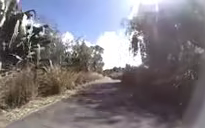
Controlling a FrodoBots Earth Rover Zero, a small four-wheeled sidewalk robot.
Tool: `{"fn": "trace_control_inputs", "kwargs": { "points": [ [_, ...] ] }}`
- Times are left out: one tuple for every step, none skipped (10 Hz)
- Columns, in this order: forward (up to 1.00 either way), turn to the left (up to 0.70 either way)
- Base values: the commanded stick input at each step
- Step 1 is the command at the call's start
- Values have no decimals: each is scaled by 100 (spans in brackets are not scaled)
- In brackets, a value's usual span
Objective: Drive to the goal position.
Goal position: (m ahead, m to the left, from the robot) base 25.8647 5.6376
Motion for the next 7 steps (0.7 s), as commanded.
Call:
{"fn": "trace_control_inputs", "kwargs": {
  "points": [
    [85,0],
    [85,0],
    [85,0],
    [85,0],
    [85,0],
    [85,0],
    [85,0]
  ]
}}
